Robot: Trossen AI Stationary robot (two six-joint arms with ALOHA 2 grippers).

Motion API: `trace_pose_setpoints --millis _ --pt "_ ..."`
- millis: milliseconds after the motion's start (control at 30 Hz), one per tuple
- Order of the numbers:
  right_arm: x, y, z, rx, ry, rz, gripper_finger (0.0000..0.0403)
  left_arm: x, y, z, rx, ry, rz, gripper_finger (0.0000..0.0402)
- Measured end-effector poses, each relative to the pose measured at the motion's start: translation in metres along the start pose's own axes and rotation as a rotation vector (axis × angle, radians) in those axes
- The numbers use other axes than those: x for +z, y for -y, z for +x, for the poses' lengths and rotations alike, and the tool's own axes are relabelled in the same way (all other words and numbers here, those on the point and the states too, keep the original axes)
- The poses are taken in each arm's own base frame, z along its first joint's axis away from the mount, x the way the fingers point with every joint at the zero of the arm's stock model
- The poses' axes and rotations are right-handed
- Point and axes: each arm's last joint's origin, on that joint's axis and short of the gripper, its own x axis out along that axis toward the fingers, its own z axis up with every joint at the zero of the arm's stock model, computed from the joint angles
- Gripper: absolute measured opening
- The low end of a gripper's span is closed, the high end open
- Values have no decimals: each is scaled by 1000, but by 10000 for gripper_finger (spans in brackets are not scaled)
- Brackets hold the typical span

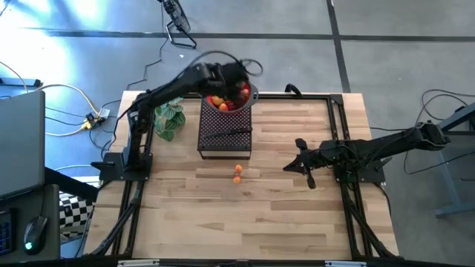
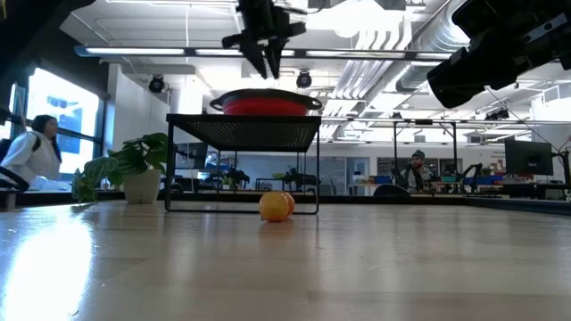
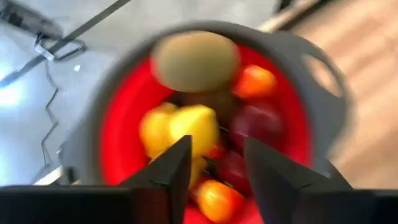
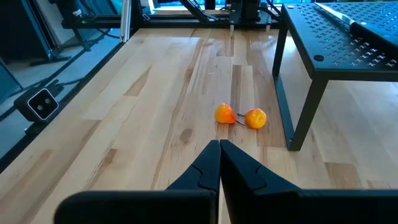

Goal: Pick & Place Fruit
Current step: Put the pear into the red strainer bowl

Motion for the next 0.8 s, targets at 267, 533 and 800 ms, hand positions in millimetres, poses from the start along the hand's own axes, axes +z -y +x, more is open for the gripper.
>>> trace_pose_setpoints --millis 267,533,800 --pt "0 0 0 0 -3 0 3 -41 62 -34 -89 21 216 52" --pt "-3 0 0 -2 -29 -1 3 -87 107 -75 -138 85 381 3" --pt "-4 0 0 -3 -45 -1 3 -137 144 -93 -216 106 479 4"
